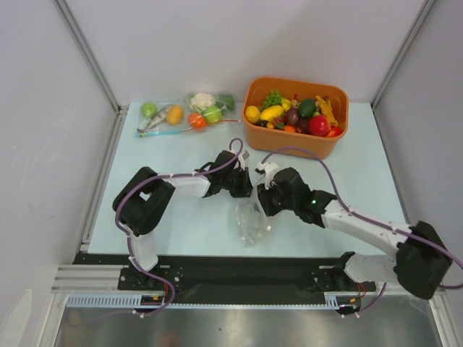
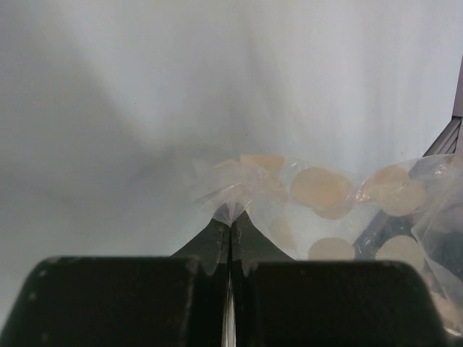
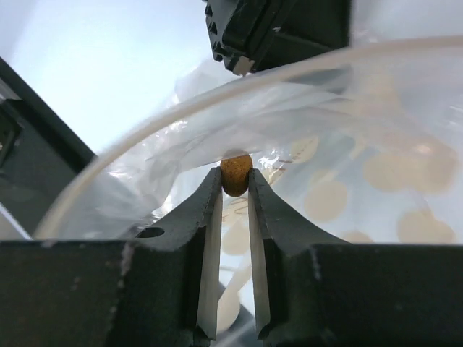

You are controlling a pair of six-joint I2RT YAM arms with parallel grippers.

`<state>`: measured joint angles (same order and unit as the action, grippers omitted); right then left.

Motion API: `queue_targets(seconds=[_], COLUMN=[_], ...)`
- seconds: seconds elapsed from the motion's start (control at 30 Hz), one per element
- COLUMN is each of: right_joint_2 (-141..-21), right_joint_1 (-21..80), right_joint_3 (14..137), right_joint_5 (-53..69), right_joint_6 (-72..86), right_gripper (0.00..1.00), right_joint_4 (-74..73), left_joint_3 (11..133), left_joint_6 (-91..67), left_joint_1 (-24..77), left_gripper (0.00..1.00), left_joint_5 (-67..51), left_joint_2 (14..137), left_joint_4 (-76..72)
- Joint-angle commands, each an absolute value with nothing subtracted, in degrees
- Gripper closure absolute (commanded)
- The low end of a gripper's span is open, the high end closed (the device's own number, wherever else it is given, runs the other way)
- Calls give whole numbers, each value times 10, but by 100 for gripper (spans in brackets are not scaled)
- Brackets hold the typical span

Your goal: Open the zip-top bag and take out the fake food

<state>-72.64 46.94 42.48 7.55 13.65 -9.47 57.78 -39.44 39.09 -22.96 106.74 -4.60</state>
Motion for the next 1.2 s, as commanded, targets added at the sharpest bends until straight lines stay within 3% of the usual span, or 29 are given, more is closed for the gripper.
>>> queue_targets(seconds=[0.0,0.3,0.6,0.93,1.17], right_joint_2=[-656,-513,-482,-655,-843], right_joint_1=[454,396,344,166,142], right_joint_3=[446,499,592,704,808], right_joint_5=[71,47,64,160,150], right_joint_6=[156,162,142,76,55], right_gripper=[88,89,89,89,89], right_joint_4=[-163,-313,-363,-232,-156], left_joint_3=[592,595,601,606,619], left_joint_6=[-385,-376,-355,-351,-352], left_joint_1=[392,387,380,380,380], left_gripper=[100,100,100,100,100], left_joint_5=[-238,-239,-243,-229,-229], left_joint_2=[1065,1067,1061,1039,1033], left_joint_4=[-50,-43,-23,-7,-6])
